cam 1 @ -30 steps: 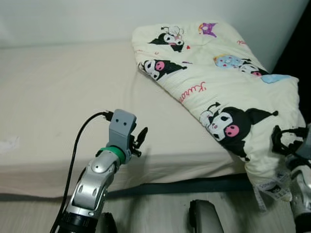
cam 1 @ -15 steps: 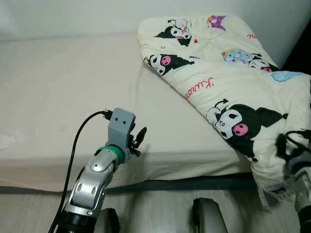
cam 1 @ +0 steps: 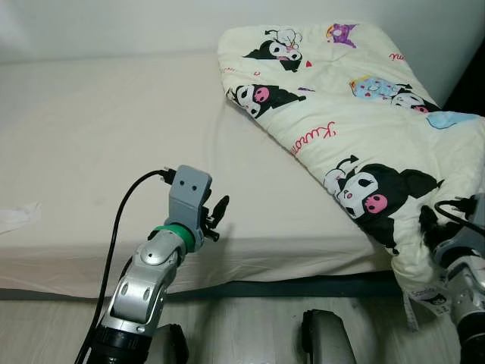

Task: Clean up the room

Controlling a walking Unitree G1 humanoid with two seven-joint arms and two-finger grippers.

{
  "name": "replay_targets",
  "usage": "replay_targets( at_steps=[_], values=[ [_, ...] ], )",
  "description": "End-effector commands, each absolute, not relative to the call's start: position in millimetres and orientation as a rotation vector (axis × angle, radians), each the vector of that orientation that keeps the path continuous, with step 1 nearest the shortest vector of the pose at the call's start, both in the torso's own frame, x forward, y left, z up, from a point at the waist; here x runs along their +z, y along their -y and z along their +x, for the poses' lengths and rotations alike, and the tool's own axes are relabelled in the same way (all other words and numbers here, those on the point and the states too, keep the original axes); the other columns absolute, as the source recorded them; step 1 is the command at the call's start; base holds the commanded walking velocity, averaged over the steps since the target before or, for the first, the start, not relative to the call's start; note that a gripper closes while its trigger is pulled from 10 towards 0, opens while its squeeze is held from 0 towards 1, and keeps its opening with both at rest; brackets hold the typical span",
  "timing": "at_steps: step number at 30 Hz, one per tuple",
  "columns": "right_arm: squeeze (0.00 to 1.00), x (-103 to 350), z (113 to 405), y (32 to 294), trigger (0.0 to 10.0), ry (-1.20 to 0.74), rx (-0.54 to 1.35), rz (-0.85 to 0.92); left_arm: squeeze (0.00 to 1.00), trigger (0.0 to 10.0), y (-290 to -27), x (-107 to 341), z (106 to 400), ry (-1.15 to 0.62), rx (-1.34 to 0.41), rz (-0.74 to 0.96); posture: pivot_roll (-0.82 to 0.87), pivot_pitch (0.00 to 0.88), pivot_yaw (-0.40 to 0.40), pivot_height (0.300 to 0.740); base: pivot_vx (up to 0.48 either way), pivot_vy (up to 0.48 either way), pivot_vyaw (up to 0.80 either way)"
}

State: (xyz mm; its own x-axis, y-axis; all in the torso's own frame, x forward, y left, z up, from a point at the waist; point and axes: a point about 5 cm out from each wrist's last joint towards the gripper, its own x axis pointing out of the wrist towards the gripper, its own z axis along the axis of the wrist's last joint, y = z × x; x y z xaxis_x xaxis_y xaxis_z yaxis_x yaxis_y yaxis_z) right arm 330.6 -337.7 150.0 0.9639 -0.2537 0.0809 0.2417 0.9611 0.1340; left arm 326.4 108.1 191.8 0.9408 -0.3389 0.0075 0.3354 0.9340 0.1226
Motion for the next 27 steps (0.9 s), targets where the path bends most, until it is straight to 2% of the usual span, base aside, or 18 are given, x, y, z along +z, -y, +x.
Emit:
replay_targets(
  at_steps=[1,6,9,10,11,12,13,14,15,16,17,18,19,21,22,24,25,27],
  values=[
    [0.00,135,326,334,0.0,0.063,-0.241,0.145,0.00,10.0,-109,189,326,0.016,-0.340,0.127,-0.08,0.193,0.164,0.552,0.000,0.000,0.00],
    [0.00,135,328,329,0.0,0.073,-0.207,0.133,0.00,10.0,-108,188,326,0.017,-0.342,0.124,-0.09,0.188,0.161,0.552,0.000,0.000,0.00],
    [0.00,147,339,303,0.0,0.137,0.003,0.132,0.00,10.0,-108,188,326,0.018,-0.342,0.122,-0.09,0.182,0.155,0.552,0.000,0.000,0.00],
    [0.00,147,339,303,0.0,0.137,0.003,0.132,0.00,10.0,-108,188,326,0.018,-0.342,0.122,-0.09,0.182,0.155,0.552,0.000,0.000,0.00],
    [0.00,152,346,263,2.2,0.148,0.304,0.143,0.00,10.0,-108,188,326,0.020,-0.341,0.120,-0.09,0.177,0.149,0.552,0.000,0.000,0.00],
    [0.00,154,346,242,10.0,0.133,0.444,0.140,0.00,10.0,-107,189,326,0.022,-0.340,0.118,-0.09,0.177,0.149,0.552,0.000,0.000,0.00],
    [0.00,154,346,242,10.0,0.133,0.444,0.140,0.00,10.0,-107,189,326,0.022,-0.340,0.118,-0.09,0.177,0.149,0.552,0.000,0.000,0.00],
    [0.00,155,343,220,10.0,0.115,0.589,0.132,0.00,10.0,-107,190,327,0.025,-0.340,0.116,-0.10,0.173,0.146,0.552,0.000,0.000,0.00],
    [0.00,155,343,220,10.0,0.115,0.589,0.132,0.00,10.0,-107,190,327,0.025,-0.340,0.116,-0.10,0.173,0.146,0.552,0.000,0.000,0.00],
    [0.00,155,339,202,10.0,0.100,0.701,0.126,0.00,10.0,-106,191,327,0.029,-0.341,0.114,-0.10,0.173,0.146,0.552,0.000,0.000,0.00],
    [0.00,155,339,202,10.0,0.100,0.701,0.126,0.00,10.0,-106,191,327,0.029,-0.341,0.114,-0.10,0.173,0.146,0.552,0.000,0.000,0.00],
    [0.00,155,332,177,10.0,0.074,0.838,0.112,0.00,10.0,-105,192,327,0.035,-0.344,0.111,-0.10,0.170,0.144,0.552,0.000,0.000,0.00],
    [0.00,155,332,177,10.0,0.074,0.838,0.112,0.00,10.0,-105,192,327,0.035,-0.344,0.111,-0.10,0.170,0.144,0.552,0.000,0.000,0.00],
    [0.00,143,306,129,10.0,-0.018,1.102,0.066,0.00,10.0,-103,197,329,0.050,-0.350,0.106,-0.10,0.165,0.143,0.552,0.000,0.000,0.00],
    [0.00,143,306,129,10.0,-0.018,1.102,0.066,0.00,10.0,-103,197,329,0.050,-0.350,0.106,-0.10,0.165,0.143,0.552,0.000,0.000,0.00],
    [0.00,123,266,105,10.0,-0.147,1.321,0.025,0.00,10.0,-101,201,330,0.064,-0.352,0.102,-0.11,0.159,0.136,0.552,0.000,0.000,0.00],
    [0.00,123,266,105,10.0,-0.147,1.321,0.025,0.00,10.0,-101,201,330,0.064,-0.352,0.102,-0.11,0.159,0.136,0.552,0.000,0.000,0.00],
    [0.00,111,236,103,10.0,-0.242,1.441,0.019,0.00,10.0,-101,203,330,0.071,-0.351,0.099,-0.11,0.160,0.130,0.552,0.000,0.000,0.00]
  ],
)
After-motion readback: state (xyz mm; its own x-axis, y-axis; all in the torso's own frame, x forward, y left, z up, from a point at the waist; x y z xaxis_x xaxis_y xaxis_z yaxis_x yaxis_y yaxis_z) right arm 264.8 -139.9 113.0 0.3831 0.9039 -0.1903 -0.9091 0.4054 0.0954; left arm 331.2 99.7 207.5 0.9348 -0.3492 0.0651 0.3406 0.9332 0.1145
